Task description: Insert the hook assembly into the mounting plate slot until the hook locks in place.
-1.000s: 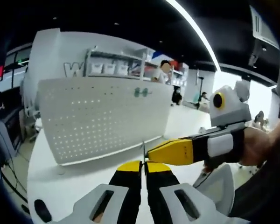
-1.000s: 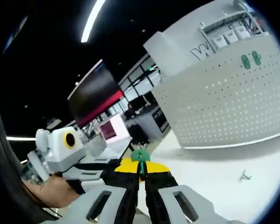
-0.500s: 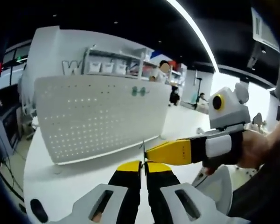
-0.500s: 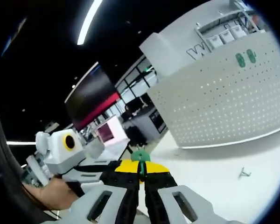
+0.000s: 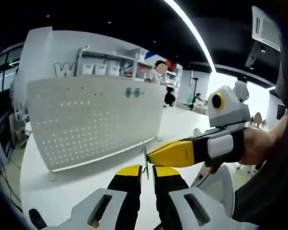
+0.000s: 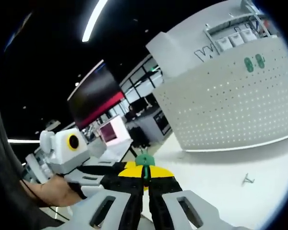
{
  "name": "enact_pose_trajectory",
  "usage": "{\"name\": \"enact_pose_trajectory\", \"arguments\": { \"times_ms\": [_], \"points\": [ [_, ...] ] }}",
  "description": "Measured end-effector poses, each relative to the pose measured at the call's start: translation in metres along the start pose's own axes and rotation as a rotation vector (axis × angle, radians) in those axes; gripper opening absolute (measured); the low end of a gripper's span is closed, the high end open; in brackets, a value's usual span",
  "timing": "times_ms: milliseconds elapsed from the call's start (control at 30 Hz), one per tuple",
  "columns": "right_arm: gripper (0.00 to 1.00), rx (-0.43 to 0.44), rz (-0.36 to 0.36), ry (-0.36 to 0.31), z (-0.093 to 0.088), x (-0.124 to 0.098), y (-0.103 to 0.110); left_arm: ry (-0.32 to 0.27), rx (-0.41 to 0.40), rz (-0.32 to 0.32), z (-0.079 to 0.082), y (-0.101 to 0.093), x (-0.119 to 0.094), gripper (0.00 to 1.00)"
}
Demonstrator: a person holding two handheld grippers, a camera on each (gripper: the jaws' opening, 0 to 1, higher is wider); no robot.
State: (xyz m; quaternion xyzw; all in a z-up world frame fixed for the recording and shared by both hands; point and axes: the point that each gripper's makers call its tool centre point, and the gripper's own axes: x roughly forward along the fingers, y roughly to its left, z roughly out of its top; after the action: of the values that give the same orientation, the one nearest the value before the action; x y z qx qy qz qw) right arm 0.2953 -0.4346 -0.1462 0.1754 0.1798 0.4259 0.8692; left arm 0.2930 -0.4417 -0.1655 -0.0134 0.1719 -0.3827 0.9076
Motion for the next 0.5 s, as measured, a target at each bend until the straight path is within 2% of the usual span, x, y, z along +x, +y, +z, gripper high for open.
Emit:
{"name": "enact_pose_trajectory", "arguments": {
  "times_ms": [100, 167, 233, 300, 367, 433, 500],
  "points": [
    [0.0, -0.021, -0.013, -0.007, 0.001, -0.002, -0.001, -0.004, 0.013, 0.009, 0.0, -0.004, -0.001, 0.32],
    [0.0, -0.041, -0.021, -0.007, 0.0, -0.003, -0.002, -0.005, 0.014, 0.031, 0.0, -0.003, -0.002, 0.49],
    [0.0, -0.047, -0.025, -0.006, -0.001, -0.004, -0.003, 0.002, -0.027, 0.035, -0.004, -0.004, -0.001, 0.66],
    [0.0, -0.05, -0.028, -0.008, -0.002, -0.005, -0.005, 0.009, -0.03, 0.035, -0.008, -0.006, 0.0, 0.76],
    [0.0, -0.054, -0.037, -0.01, -0.003, -0.007, -0.009, 0.026, -0.025, 0.035, -0.013, -0.007, 0.0, 0.8],
    [0.0, -0.021, -0.049, -0.028, -0.002, -0.009, -0.014, 0.028, -0.032, 0.034, -0.015, -0.007, -0.001, 0.84],
    [0.0, -0.032, -0.059, -0.029, -0.002, -0.009, -0.017, 0.023, -0.043, 0.029, -0.014, -0.007, -0.001, 0.88]
  ]
}}
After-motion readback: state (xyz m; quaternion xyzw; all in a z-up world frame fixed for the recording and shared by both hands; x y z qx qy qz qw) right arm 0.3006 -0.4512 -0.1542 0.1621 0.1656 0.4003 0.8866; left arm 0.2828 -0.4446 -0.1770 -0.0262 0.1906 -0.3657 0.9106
